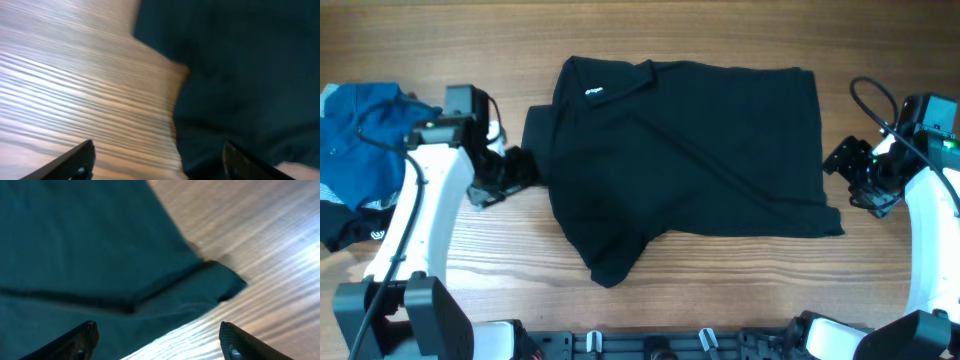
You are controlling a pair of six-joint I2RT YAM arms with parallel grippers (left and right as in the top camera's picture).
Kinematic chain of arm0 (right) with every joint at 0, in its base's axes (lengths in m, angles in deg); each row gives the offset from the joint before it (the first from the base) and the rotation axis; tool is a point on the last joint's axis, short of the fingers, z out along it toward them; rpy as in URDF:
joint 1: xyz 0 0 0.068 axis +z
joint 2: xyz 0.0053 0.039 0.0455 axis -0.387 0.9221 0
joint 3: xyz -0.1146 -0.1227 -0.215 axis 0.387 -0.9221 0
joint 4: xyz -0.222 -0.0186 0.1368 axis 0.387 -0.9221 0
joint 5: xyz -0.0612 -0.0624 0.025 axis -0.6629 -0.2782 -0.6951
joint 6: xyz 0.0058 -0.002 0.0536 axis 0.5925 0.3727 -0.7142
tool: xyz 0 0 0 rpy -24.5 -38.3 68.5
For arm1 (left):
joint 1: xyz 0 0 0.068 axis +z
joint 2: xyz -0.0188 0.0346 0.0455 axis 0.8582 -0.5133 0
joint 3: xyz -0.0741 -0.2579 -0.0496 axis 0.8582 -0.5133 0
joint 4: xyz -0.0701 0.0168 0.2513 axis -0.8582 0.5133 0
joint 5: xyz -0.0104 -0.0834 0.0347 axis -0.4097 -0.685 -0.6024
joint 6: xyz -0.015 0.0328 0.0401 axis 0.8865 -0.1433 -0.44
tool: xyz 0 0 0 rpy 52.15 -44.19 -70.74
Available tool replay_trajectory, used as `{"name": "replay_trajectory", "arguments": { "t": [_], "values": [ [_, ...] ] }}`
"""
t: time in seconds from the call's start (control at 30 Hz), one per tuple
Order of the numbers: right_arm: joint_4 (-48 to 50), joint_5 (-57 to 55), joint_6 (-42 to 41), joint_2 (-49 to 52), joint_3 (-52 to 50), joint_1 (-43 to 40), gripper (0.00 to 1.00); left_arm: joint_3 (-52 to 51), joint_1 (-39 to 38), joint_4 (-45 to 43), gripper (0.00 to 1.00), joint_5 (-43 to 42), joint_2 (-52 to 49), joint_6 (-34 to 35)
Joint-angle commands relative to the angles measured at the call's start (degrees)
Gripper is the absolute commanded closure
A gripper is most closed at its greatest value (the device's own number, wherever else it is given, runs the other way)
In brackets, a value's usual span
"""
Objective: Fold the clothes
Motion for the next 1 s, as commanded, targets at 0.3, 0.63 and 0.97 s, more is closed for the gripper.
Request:
{"name": "replay_trajectory", "arguments": {
  "t": [0.3, 0.63, 0.97],
  "values": [
    [3.8, 5.2, 2.2, -0.1, 0.5, 0.0, 0.16, -23.3, -17.2, -22.9, 0.53, 0.5, 0.3, 18.9],
    [3.1, 4.5, 2.4, 0.1, 0.4, 0.0, 0.17, -23.1, 1.2, -19.7, 0.94, 7.4, -1.1, 24.0],
    [-0.1, 3.9, -1.2, 3.1, -12.1, 0.1, 0.30, -19.7, 8.3, -18.5, 0.42, -3.5, -0.1, 13.6]
  ]
}}
